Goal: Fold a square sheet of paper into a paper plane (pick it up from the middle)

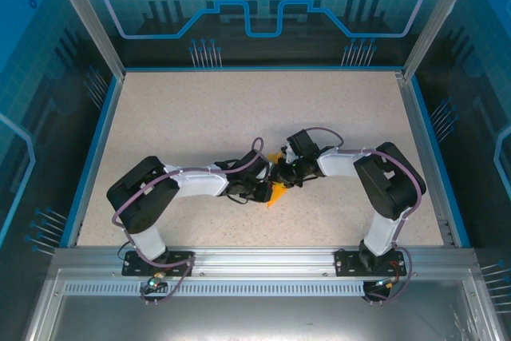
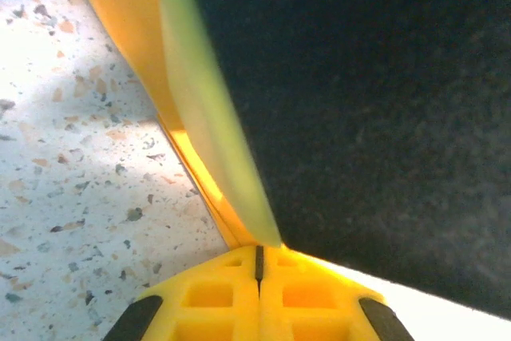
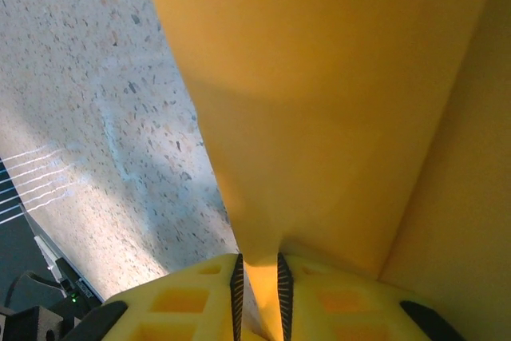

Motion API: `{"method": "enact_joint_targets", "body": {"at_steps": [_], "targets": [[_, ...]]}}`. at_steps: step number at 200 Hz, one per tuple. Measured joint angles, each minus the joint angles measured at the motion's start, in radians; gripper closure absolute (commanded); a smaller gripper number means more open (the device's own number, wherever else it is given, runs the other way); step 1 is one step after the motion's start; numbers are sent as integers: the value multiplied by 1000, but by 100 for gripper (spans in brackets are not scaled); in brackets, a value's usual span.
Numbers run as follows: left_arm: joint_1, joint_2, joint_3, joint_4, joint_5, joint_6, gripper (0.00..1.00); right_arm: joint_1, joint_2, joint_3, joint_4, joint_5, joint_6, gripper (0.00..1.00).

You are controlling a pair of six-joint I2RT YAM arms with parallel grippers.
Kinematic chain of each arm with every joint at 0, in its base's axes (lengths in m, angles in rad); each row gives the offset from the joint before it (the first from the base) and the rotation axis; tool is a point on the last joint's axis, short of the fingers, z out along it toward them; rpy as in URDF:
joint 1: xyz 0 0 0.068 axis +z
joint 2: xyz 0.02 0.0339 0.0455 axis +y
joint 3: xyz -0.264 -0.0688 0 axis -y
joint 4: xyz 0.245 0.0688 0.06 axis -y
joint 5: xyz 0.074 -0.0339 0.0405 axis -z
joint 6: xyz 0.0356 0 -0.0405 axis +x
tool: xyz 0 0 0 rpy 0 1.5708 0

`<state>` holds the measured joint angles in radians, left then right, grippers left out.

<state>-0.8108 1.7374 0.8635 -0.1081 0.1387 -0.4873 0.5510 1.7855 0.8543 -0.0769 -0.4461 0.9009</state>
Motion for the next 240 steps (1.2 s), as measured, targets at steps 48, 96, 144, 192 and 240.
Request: {"method": "enact_joint_targets", "body": {"at_steps": [48, 96, 144, 192, 240], "targets": [[-2, -36, -5, -19, -23, -5, 100, 0, 0, -2, -2, 9, -8, 81], [30, -151, -21, 7, 5, -39, 100, 0, 1, -3, -3, 12, -12, 84], [46, -132, -29, 86, 71, -66, 100, 0, 3, -6, 0, 12, -12, 90], [44, -58, -37, 121, 105, -64, 100, -2, 4, -17, 21, 5, -11, 94], [29, -10, -37, 120, 109, -52, 100, -2, 6, -23, 41, -7, -11, 96]]}}
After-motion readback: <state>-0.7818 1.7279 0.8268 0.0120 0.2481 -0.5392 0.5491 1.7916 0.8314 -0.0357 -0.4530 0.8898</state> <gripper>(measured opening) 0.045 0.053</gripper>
